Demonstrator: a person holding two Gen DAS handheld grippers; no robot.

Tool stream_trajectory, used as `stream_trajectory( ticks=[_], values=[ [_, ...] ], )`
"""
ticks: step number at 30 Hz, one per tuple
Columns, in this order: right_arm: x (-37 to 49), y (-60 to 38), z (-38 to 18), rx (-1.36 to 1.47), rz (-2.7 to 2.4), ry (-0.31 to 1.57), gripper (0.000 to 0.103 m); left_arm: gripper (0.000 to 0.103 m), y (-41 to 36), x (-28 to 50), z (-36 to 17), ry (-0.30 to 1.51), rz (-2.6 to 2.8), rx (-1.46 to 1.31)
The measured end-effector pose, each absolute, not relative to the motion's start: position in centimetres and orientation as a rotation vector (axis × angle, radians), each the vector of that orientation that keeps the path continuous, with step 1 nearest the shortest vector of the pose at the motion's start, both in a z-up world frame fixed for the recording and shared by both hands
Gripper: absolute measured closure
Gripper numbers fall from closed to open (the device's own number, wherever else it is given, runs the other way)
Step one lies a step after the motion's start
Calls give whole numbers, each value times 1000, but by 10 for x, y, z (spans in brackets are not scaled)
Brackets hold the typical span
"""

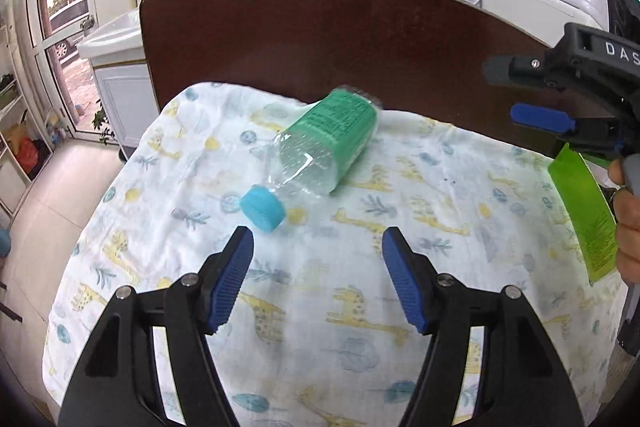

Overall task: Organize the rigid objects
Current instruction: 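Move the right gripper to the green-labelled bottle and grasp its body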

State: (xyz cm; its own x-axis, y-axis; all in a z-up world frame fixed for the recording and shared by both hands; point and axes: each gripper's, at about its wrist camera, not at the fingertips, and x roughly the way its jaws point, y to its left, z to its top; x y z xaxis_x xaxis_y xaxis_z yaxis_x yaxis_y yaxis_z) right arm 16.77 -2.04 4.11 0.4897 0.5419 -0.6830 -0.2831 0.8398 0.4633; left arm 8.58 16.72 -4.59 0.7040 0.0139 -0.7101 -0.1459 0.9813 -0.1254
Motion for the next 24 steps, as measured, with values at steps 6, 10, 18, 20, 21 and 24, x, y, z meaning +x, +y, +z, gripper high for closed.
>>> stream_trajectory(
  ticks=[6,10,18,20,21,24],
  values=[
    [183,17,33,267,552,934,37,44,178,102,-59,805,58,-221],
    [191,34,29,253,576,934,37,53,183,112,-64,819,48,-232],
    [211,68,14,191,619,944,37,55,211,120,-63,811,93,-256],
    [218,72,8,189,624,960,37,55,220,120,-64,811,108,-273],
    [221,74,4,185,626,972,37,55,224,121,-65,813,114,-284],
    [226,81,-4,178,645,998,36,55,228,121,-66,818,81,-301]
  ],
)
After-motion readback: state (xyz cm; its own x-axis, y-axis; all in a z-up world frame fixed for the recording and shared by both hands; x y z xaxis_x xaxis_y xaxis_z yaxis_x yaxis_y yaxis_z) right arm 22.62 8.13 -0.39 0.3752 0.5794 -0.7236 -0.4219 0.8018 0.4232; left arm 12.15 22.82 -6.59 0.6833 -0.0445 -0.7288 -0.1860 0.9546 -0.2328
